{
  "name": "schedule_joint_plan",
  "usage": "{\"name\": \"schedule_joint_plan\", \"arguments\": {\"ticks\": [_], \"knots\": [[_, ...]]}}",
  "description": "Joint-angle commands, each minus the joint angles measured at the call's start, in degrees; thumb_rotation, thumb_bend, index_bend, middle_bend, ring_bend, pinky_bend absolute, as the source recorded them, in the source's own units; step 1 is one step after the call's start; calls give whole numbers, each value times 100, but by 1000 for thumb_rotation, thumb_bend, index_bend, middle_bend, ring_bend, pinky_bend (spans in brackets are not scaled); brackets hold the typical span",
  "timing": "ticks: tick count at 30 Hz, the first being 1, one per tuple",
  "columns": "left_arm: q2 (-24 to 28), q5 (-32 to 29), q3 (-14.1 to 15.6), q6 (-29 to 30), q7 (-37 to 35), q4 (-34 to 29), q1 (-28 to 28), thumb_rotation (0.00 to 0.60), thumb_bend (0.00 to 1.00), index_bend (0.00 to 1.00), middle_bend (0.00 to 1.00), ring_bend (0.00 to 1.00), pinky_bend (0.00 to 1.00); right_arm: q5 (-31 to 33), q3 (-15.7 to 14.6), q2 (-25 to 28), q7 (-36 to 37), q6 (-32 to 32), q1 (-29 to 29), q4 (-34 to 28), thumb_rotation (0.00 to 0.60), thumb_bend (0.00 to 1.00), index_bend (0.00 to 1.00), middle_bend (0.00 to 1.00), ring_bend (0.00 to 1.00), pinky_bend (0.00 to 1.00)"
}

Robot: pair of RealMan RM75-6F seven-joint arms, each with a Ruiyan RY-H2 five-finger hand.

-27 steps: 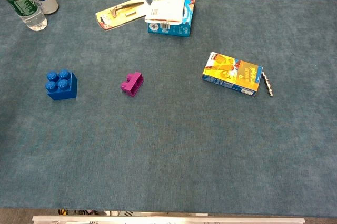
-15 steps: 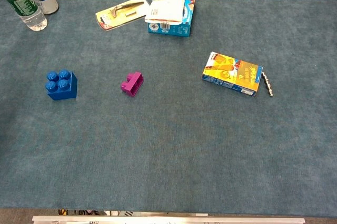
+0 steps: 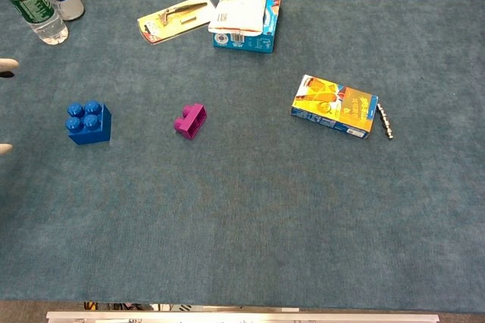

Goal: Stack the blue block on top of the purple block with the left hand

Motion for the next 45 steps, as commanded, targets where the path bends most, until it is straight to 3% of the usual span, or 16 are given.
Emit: {"name": "schedule_joint_plan", "arguments": {"ticks": [1,11,31,40,45], "knots": [[-64,-314,-46,-480,203,138,-324,600,164,7,102,117,144,5,-3,3,5,5,-7,5,600,280,505,525,444,473],[-518,-935,-268,-1028,581,590,-795,600,163,0,78,83,143,24,-26,-5,61,35,-51,47,600,280,505,525,444,473],[-1131,-2018,-388,-1998,898,1306,-1547,600,163,7,84,84,143,33,-75,-13,246,103,-154,163,600,280,505,526,444,473],[-1405,-2161,-419,-2121,784,1647,-1735,600,163,194,223,177,143,44,-75,-18,268,132,-184,198,600,280,505,527,444,473],[-1572,-2169,-433,-2090,677,1825,-1770,600,164,330,379,305,151,49,-75,-15,279,139,-197,207,600,280,505,527,444,473]]}}
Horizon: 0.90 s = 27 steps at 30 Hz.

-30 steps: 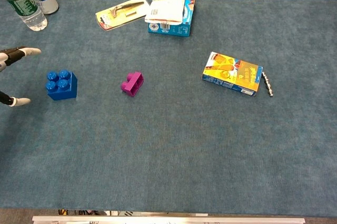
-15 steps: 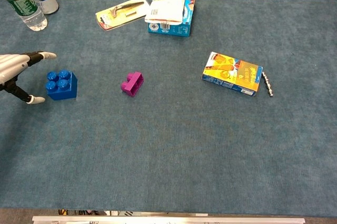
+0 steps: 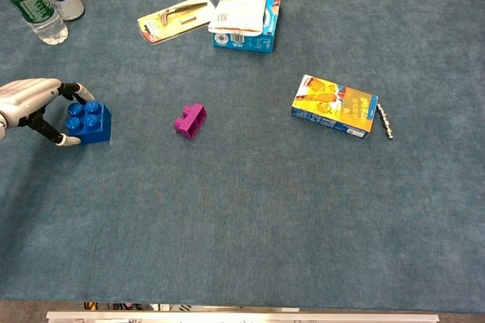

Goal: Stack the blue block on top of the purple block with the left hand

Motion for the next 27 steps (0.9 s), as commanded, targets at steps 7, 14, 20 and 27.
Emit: {"name": "schedule_joint_plan", "arguments": {"ticks": [7,14,20,27], "knots": [[-169,156,-102,144,-173,164,-117,600,164,425,466,377,193,-6,0,-4,12,8,-11,16,600,280,505,527,444,473],[-342,246,-275,14,-217,428,-423,600,164,426,465,378,193,0,-6,-8,29,1,-21,33,600,280,505,527,444,473],[-629,115,-509,-178,-283,820,-753,600,165,420,457,377,193,21,-9,20,48,31,-58,39,600,280,505,527,444,473],[-887,-253,-705,-437,-137,1192,-1117,600,164,410,445,376,194,34,-16,28,72,53,-93,52,600,280,505,527,444,473]]}}
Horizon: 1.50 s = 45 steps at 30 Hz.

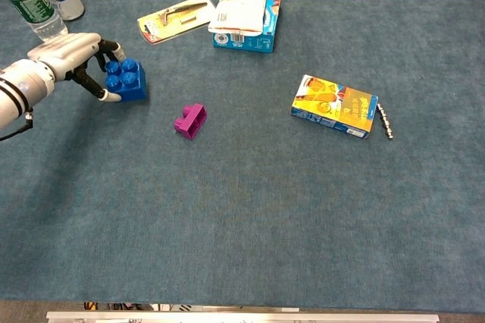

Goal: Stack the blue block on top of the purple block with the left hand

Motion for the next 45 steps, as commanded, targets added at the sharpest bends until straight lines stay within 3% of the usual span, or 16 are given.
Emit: {"name": "schedule_joint_plan", "arguments": {"ticks": [1,10,15,19,25,32,37,45], "knots": [[-107,-157,-65,-105,91,111,-137,600,164,409,443,376,194,3,-2,-2,10,7,-10,7,600,280,505,527,444,473],[-466,-818,-86,-452,494,657,-510,600,164,346,362,360,194,-3,-11,-18,31,6,-26,36,600,280,505,527,444,473],[-290,-980,-41,-402,626,386,-526,600,164,122,222,207,194,18,-13,-23,69,36,-62,71,600,280,505,527,444,473],[-42,-853,9,-173,574,-45,-412,600,164,33,149,155,193,10,-18,-42,101,26,-63,101,600,280,505,527,444,473],[527,-92,250,271,284,-973,-82,600,164,52,142,154,194,-7,-14,-57,121,10,-49,121,600,280,505,527,444,473],[999,1213,683,668,-291,-1632,230,600,164,222,220,162,193,-44,-19,-82,69,-30,-18,91,600,280,505,527,444,473],[1038,1780,947,547,-561,-1559,194,600,164,242,242,180,194,-73,-24,-74,32,-5,-23,47,600,280,505,527,444,473],[692,1777,975,317,-590,-1208,61,600,164,242,242,180,194,-69,-33,-35,36,70,-82,17,600,280,505,527,444,473]]}}
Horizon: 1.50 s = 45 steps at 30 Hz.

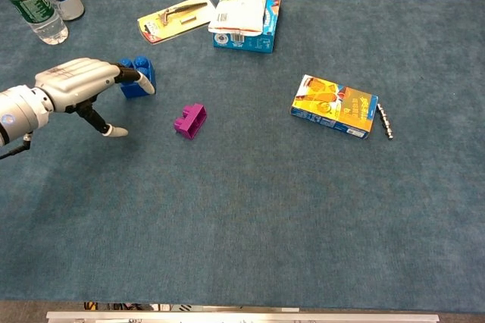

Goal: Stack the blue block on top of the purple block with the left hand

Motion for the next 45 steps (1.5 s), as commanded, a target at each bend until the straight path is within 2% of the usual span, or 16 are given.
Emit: {"name": "schedule_joint_plan", "arguments": {"ticks": [1,11,18,29,45], "knots": [[-135,-10,-3,-71,6,116,-61,600,164,242,243,180,193,3,-2,3,5,1,-5,1,600,280,505,527,444,473],[-517,83,-85,-187,-3,477,-275,600,164,239,247,180,193,12,0,-4,23,-31,5,22,600,280,505,527,444,473],[-751,94,-152,-417,-125,751,-499,600,164,194,228,180,193,28,-1,-4,54,-24,-12,56,600,280,505,527,450,481],[-1062,-83,-213,-708,-56,1068,-740,600,165,192,221,179,193,72,7,-3,104,-22,-35,118,600,280,505,527,450,481],[-1238,-428,-266,-853,81,1240,-853,600,164,303,290,202,193,64,10,19,131,22,-69,127,600,280,505,527,450,481]]}}
